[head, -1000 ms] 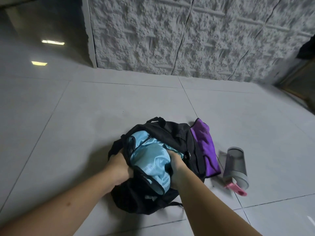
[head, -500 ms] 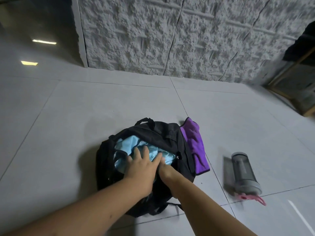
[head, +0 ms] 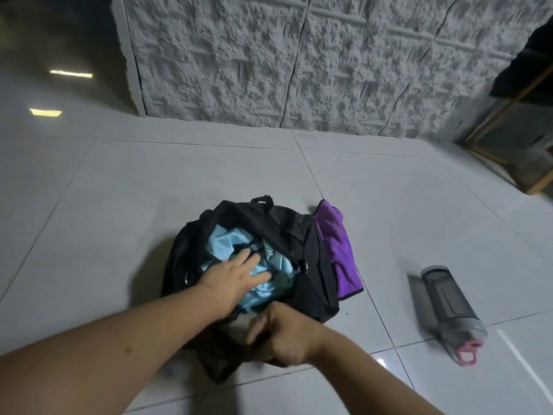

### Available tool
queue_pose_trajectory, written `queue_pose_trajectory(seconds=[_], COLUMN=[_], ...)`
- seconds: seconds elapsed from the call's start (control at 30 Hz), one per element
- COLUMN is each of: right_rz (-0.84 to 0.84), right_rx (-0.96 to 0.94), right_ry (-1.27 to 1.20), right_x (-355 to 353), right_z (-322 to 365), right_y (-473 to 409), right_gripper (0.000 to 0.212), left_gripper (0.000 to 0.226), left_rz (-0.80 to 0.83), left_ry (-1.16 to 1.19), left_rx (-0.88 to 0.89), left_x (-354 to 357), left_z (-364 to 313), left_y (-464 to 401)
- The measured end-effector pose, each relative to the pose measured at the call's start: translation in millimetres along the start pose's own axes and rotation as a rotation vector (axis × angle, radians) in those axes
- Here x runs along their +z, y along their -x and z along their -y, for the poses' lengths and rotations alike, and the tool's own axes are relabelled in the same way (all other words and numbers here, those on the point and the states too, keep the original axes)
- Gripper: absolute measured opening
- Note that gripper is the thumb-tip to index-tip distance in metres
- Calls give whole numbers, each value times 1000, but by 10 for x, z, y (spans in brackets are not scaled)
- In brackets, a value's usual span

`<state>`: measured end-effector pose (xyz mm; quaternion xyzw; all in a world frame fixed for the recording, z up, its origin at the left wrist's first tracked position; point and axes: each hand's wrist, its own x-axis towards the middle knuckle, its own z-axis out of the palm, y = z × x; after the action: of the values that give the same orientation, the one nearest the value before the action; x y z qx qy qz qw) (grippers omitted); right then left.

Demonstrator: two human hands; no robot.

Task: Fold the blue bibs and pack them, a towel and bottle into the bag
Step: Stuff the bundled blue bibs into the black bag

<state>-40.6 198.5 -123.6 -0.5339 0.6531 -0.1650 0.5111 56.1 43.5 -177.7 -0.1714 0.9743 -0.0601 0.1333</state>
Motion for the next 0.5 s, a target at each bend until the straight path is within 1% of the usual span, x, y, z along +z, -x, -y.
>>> queue_pose_trajectory(seconds=[0.1, 0.17, 0.2, 0.23, 0.27, 0.3, 0.37, 0.43, 0.47, 0.5], right_rz=[-9, -3, 19, 40, 56, 68, 73, 57, 70, 92], right_rx=[81, 90, 93, 81, 63, 35, 1, 9, 24, 39], right_ry=[-35, -50, -65, -84, -97, -113, -120, -107, -76, -62], right_x=[-155, -131, -106, -72, -44, -26, -4, -28, -27, -37], right_z=[20, 49, 88, 137, 184, 229, 283, 321, 337, 342], right_y=[97, 108, 94, 77, 63, 54, 19, 43, 93, 120], right_gripper=[29, 35, 34, 28, 18, 11, 20, 22, 21, 21], left_gripper=[80, 67, 60, 53, 46, 37, 24, 28, 34, 43], left_rz=[84, 177, 230, 266, 272, 240, 48, -164, -227, -220], left_ry=[78, 103, 109, 120, 153, 179, 160, 166, 165, 156], left_rx=[160, 251, 280, 296, 285, 262, 218, 117, 48, -26], left_x=[-17, -176, -298, -444, -583, -701, -843, -832, -767, -719], left_z=[235, 281, 262, 222, 167, 112, 20, -43, -58, -85], left_y=[174, 256, 279, 297, 309, 313, 303, 274, 235, 197])
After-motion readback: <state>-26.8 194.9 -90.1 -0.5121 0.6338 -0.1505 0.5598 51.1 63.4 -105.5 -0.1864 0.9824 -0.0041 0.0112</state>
